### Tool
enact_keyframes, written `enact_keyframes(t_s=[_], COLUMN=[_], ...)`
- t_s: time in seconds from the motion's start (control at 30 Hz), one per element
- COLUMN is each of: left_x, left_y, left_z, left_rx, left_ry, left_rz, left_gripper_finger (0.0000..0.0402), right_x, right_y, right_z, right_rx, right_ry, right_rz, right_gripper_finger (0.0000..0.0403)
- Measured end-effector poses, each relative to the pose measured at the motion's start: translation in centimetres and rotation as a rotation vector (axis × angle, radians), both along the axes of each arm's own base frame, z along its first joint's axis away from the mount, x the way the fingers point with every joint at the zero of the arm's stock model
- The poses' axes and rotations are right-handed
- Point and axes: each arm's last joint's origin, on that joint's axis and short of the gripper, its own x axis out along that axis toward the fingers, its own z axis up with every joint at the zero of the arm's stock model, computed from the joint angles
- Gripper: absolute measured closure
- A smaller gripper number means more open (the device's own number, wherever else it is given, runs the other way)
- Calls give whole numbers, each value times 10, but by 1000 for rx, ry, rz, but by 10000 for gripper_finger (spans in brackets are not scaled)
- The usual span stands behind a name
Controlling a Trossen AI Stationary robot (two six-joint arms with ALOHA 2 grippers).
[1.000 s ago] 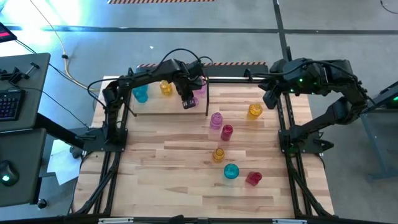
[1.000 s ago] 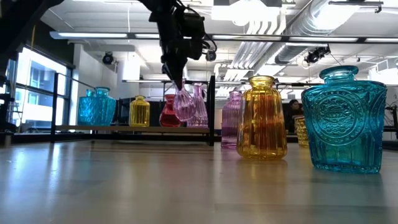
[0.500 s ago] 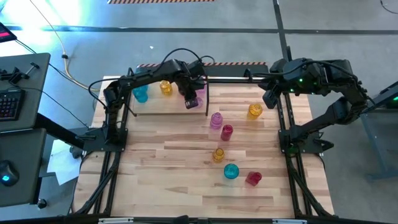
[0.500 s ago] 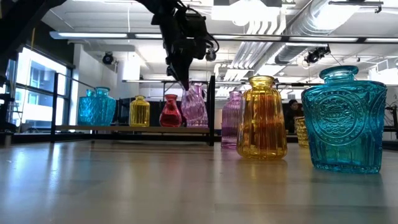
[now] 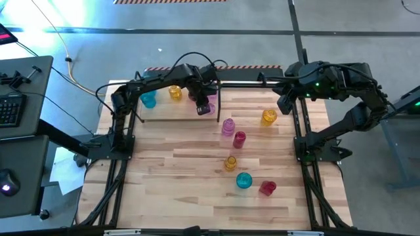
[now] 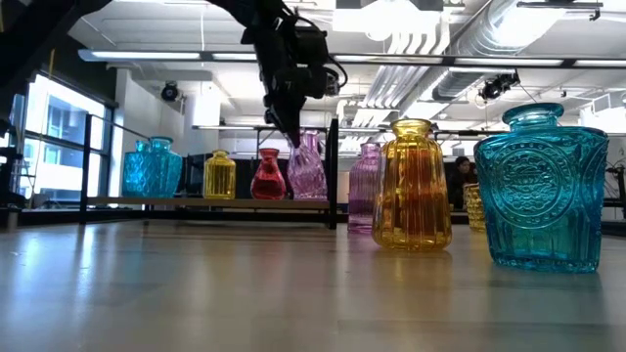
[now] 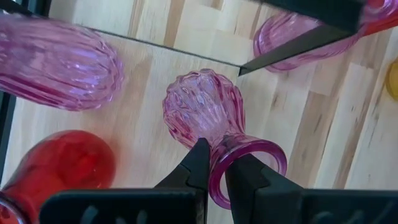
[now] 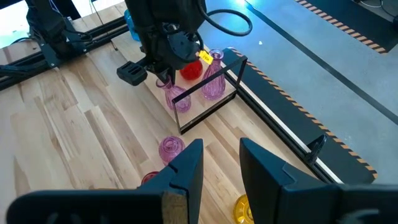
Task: Sort vases onto shelf
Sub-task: Put the bottom purple vase on the shelf aligned with the other purple vase
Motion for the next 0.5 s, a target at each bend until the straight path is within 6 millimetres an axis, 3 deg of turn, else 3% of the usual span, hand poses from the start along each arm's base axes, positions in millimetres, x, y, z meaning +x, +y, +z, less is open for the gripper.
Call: enact_keyframes(t_s=[0.5], left_x=[0], left_y=[2], left_z=[0], left_rx=[5], left_ry=[-7], left_rz=[7], left_gripper_finger=[371], right_x=[0], right_y=[0], right_z=[0], right_rx=[0], right_ry=[0], right_rz=[1], right_gripper_finger=[316])
